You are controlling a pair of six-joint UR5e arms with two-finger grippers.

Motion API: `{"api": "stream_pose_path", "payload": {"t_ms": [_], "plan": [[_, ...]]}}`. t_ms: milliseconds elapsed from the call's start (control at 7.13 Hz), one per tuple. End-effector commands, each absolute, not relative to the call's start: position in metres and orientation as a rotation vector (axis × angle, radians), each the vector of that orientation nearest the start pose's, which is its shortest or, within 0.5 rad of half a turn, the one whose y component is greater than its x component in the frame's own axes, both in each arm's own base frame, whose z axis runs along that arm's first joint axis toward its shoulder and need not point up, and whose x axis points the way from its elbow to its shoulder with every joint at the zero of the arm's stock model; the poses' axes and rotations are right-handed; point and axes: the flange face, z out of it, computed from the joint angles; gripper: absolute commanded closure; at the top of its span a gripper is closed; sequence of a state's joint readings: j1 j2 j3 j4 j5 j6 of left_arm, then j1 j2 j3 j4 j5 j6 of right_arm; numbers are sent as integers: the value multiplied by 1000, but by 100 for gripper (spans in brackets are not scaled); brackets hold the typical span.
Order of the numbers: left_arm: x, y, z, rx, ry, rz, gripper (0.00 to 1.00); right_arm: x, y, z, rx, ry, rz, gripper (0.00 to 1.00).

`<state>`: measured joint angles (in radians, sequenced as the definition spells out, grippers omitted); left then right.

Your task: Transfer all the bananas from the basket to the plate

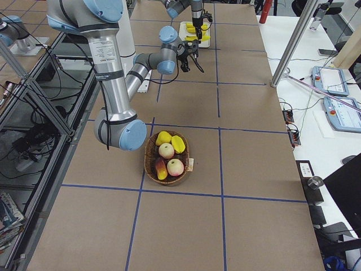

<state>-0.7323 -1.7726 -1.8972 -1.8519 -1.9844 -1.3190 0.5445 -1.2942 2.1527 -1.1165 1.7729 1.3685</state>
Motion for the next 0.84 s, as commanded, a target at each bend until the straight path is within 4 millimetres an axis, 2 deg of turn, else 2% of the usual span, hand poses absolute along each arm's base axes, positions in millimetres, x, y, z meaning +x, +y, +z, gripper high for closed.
{"api": "stream_pose_path", "payload": {"t_ms": [0, 281, 702], "plan": [[348, -439, 423, -11, 802, -295, 100, -362, -353, 203, 319, -1280, 161, 0], [350, -451, 455, -7, 733, -329, 100, -363, -353, 201, 320, -1284, 160, 0], [350, -456, 474, -4, 693, -348, 97, -363, -353, 200, 322, -1285, 161, 0]]}}
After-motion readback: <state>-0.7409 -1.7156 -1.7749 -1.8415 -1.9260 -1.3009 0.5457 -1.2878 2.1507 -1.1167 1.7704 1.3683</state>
